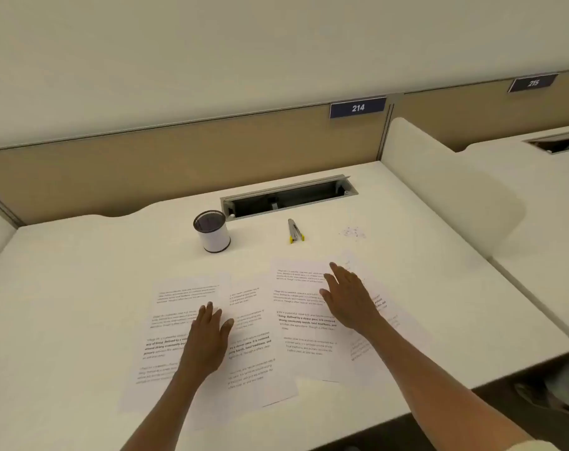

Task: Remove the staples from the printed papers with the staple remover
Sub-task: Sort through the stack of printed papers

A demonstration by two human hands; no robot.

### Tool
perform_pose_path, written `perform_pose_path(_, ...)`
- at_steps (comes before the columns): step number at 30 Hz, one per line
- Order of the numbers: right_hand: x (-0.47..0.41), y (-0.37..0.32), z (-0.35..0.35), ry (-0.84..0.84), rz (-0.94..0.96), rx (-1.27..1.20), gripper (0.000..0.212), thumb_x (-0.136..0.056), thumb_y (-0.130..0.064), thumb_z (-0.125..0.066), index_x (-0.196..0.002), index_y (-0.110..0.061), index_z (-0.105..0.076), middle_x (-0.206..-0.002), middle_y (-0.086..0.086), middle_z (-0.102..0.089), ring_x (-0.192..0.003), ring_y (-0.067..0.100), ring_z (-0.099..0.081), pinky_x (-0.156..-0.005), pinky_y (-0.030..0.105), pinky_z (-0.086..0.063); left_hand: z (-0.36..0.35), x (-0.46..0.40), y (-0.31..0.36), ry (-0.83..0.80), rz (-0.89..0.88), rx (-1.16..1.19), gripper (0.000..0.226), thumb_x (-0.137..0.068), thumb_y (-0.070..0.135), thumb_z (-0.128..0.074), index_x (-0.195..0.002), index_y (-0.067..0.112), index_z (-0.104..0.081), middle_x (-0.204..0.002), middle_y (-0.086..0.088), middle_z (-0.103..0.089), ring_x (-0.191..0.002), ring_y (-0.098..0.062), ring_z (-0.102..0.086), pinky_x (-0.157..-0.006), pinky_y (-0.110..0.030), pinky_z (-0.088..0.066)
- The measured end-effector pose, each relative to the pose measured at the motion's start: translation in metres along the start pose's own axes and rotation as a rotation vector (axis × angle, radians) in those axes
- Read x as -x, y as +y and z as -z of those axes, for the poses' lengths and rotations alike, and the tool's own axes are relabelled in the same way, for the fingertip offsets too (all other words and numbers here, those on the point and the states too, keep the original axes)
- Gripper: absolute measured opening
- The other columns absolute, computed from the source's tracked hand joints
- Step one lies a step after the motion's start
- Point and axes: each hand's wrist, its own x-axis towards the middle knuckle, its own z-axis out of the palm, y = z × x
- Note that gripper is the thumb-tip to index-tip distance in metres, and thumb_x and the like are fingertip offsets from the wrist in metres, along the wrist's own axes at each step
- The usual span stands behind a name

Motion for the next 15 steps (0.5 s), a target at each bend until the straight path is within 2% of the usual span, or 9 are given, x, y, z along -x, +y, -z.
perform_pose_path(2,0.008,0.004,-0.006,-0.04,-0.026,0.021,0.042,-0.093,-0.038,-0.036,-0.104,-0.011,-0.066,-0.14,0.016,-0.052,-0.122,0.031,-0.056,-0.094,0.048,-0.049,-0.004,0.005,-0.003,-0.019,0.008,0.018,0.054,-0.107,0.039,-0.038,-0.15,0.006,-0.041,-0.166,-0.013,-0.019,-0.155,-0.028,-0.011,-0.125,-0.041,-0.015)
perform_pose_path(4,0.022,0.007,-0.015,-0.096,-0.036,0.044,0.038,-0.089,-0.037,-0.039,-0.092,-0.014,-0.068,-0.136,0.014,-0.055,-0.116,0.029,-0.059,-0.085,0.046,-0.053,-0.01,0.011,-0.007,-0.038,0.024,0.023,0.056,-0.106,0.04,-0.04,-0.152,0.007,-0.039,-0.167,-0.011,-0.017,-0.156,-0.027,-0.011,-0.126,-0.041,-0.015)
perform_pose_path(6,0.033,0.011,-0.024,-0.107,-0.038,0.048,0.025,-0.084,-0.033,-0.058,-0.096,-0.013,-0.068,-0.135,0.013,-0.056,-0.114,0.03,-0.061,-0.078,0.045,-0.054,-0.018,0.014,-0.01,-0.024,0.018,0.004,0.059,-0.105,0.04,-0.044,-0.154,0.008,-0.035,-0.167,-0.01,-0.015,-0.156,-0.025,-0.011,-0.126,-0.04,-0.015)
perform_pose_path(7,0.036,0.013,-0.027,-0.116,-0.039,0.026,0.028,-0.081,-0.031,-0.065,-0.101,-0.012,-0.067,-0.134,0.013,-0.056,-0.113,0.031,-0.061,-0.077,0.045,-0.054,-0.02,0.015,-0.011,-0.02,0.011,-0.01,0.061,-0.104,0.039,-0.046,-0.154,0.007,-0.034,-0.167,-0.01,-0.015,-0.156,-0.025,-0.011,-0.126,-0.039,-0.015)
perform_pose_path(9,0.039,0.013,-0.029,-0.138,-0.059,-0.029,0.036,-0.082,-0.029,-0.066,-0.113,-0.011,-0.064,-0.137,0.013,-0.054,-0.118,0.032,-0.058,-0.082,0.047,-0.052,-0.023,0.016,-0.01,0.0,0.0,-0.007,0.062,-0.103,0.037,-0.05,-0.154,0.006,-0.033,-0.167,-0.01,-0.016,-0.155,-0.025,-0.012,-0.126,-0.039,-0.016)
perform_pose_path(11,0.04,0.013,-0.029,-0.118,-0.109,-0.083,0.042,-0.089,-0.031,-0.06,-0.125,-0.01,-0.058,-0.143,0.013,-0.048,-0.128,0.032,-0.05,-0.096,0.049,-0.045,-0.026,0.02,-0.008,0.061,0.009,0.068,0.06,-0.103,0.029,-0.052,-0.154,0.003,-0.033,-0.166,-0.01,-0.02,-0.155,-0.024,-0.015,-0.126,-0.039,-0.017)
perform_pose_path(13,0.039,0.018,-0.026,-0.067,-0.205,-0.116,0.05,-0.091,-0.034,-0.058,-0.133,-0.009,-0.052,-0.146,0.016,-0.044,-0.134,0.033,-0.043,-0.106,0.051,-0.038,-0.026,0.023,-0.012,0.169,0.034,0.134,0.059,-0.102,0.022,-0.054,-0.153,0.001,-0.034,-0.166,-0.011,-0.021,-0.155,-0.025,-0.016,-0.125,-0.042,-0.019)
perform_pose_path(15,0.039,0.029,-0.025,0.001,-0.353,-0.097,0.056,-0.09,-0.038,-0.058,-0.135,-0.006,-0.049,-0.145,0.022,-0.043,-0.133,0.039,-0.04,-0.107,0.053,-0.035,-0.022,0.026,-0.022,0.241,0.105,0.08,0.067,-0.098,0.023,-0.06,-0.154,0.0,-0.031,-0.167,-0.015,-0.017,-0.155,-0.03,-0.012,-0.125,-0.048,-0.018)
